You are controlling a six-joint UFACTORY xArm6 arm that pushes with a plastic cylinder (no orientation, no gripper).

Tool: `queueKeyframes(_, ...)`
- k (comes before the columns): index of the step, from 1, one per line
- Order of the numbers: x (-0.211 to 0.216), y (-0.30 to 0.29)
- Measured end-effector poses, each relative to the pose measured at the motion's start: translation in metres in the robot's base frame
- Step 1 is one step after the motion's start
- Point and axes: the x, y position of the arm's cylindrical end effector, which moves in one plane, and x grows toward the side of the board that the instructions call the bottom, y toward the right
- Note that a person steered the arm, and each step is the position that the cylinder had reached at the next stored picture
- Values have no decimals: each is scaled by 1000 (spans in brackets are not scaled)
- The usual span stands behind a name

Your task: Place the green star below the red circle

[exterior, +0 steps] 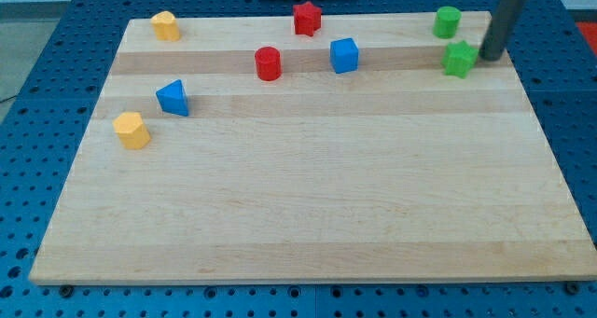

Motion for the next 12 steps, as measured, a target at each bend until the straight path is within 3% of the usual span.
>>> queueKeyframes(2,37,-111)
queueKeyframes(3,30,-99)
queueKeyframes(4,27,-48)
queueKeyframes(5,52,-63)
queueKeyframes(8,86,-281)
queueKeyframes(10,80,-186)
queueKeyframes(11,62,-206)
queueKeyframes(12,60,-264)
